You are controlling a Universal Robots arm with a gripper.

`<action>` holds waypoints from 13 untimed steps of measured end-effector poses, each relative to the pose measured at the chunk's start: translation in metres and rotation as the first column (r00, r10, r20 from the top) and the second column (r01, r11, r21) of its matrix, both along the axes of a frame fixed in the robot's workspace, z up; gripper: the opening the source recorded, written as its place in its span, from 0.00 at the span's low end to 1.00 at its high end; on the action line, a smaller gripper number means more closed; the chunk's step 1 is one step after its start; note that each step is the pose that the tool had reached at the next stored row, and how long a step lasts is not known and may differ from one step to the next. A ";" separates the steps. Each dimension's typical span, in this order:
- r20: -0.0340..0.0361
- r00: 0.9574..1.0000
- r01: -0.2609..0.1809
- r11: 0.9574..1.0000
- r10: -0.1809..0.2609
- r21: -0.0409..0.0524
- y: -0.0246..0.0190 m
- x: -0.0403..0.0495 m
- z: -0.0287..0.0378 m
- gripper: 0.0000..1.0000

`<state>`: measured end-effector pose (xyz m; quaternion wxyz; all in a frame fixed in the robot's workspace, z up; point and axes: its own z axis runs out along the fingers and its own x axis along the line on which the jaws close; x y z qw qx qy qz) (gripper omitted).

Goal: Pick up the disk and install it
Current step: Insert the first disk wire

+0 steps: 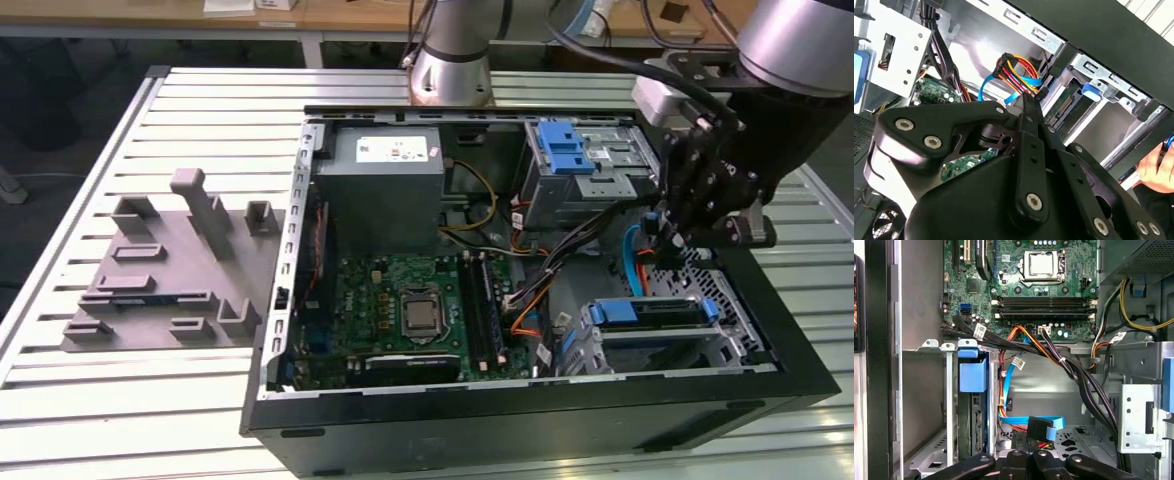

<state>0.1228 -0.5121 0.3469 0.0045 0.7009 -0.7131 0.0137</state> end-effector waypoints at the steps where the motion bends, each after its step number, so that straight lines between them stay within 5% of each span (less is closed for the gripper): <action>1: 0.000 1.000 0.000 1.000 0.000 0.000 0.0000 0.0000 0.0003 0.11; 13: 0.000 1.000 0.000 1.000 0.000 0.000 0.0000 0.0000 0.0019 0.11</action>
